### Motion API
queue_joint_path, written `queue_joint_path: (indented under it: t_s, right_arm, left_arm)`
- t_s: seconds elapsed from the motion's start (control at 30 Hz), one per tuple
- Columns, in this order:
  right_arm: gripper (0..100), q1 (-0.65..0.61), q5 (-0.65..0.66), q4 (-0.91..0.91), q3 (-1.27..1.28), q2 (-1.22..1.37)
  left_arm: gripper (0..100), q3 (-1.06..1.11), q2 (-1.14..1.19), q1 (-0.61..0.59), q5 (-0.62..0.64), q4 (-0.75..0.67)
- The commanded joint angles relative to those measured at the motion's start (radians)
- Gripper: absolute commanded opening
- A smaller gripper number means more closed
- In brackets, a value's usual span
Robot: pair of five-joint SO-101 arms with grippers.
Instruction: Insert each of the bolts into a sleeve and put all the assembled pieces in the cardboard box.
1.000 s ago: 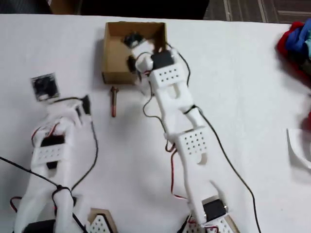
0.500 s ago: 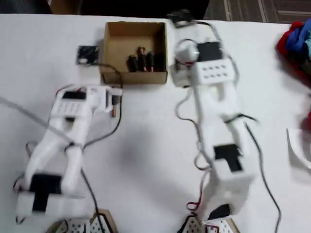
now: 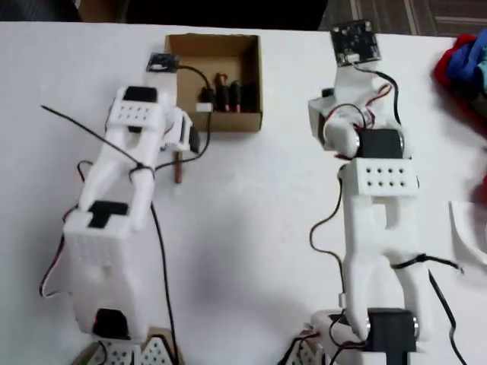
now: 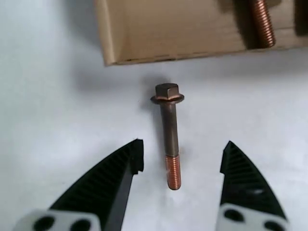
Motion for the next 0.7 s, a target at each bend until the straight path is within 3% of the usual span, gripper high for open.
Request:
queue_joint_path:
  t_s: [0.0,0.67]
  right_arm:
    - [2.0,0.012,-0.011,-0.048,-0.018,-0.053]
    - [2.0,0.008,-0.012,-0.108,-0.018,-0.059]
  left_arm:
    - [27,-0.107,0.043,-0.002,-0.008,0.046]
    - [19,-0.461,0.370,-0.017,-0.012,0.074]
